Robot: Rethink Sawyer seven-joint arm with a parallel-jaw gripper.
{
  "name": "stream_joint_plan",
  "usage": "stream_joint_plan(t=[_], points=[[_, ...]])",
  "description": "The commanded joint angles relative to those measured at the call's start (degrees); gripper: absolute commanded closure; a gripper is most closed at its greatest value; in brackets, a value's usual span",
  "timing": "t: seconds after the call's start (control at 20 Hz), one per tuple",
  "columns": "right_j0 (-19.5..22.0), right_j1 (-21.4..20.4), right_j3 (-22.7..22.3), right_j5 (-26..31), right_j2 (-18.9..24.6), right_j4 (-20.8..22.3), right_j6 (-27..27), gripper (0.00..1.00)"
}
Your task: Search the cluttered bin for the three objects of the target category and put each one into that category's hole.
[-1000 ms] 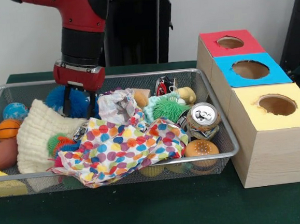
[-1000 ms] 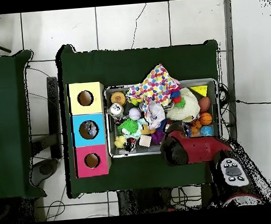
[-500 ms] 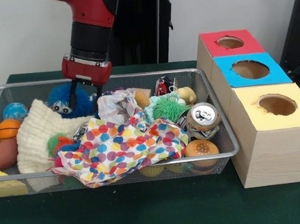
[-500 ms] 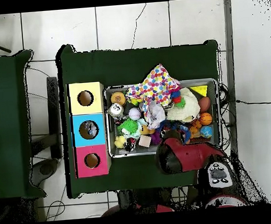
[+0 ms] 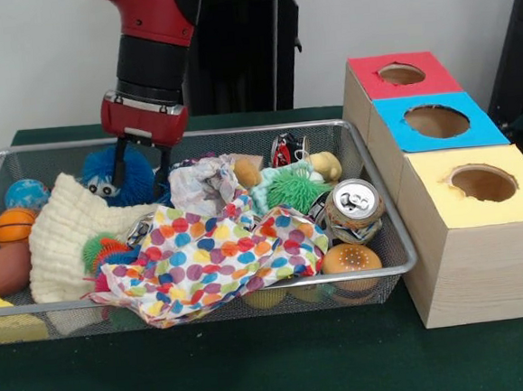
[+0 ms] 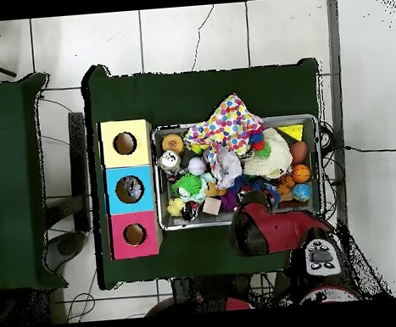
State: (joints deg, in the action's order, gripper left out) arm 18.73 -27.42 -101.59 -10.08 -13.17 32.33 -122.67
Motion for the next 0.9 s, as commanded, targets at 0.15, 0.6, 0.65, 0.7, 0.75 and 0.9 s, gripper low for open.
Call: stream_joint_plan(t=[0.15, 0.6, 0.65, 0.7, 0.75, 0.9], points=[[2.1, 5.6, -3.7, -2.2, 2.3, -1.5, -7.9, 0.0], [4.6, 4.6, -4.7, -0.9, 3.5, 0.2, -6.8, 1.0], [4.3, 4.6, -4.7, -0.9, 3.4, 0.3, -6.6, 1.0], [4.4, 4.4, -4.6, -0.3, 3.6, 0.6, -6.2, 1.0], [4.2, 4.3, -4.5, 0.2, 3.6, 0.5, -5.9, 1.0], [2.9, 4.7, -4.0, -1.2, 2.3, -0.2, -6.3, 1.0]])
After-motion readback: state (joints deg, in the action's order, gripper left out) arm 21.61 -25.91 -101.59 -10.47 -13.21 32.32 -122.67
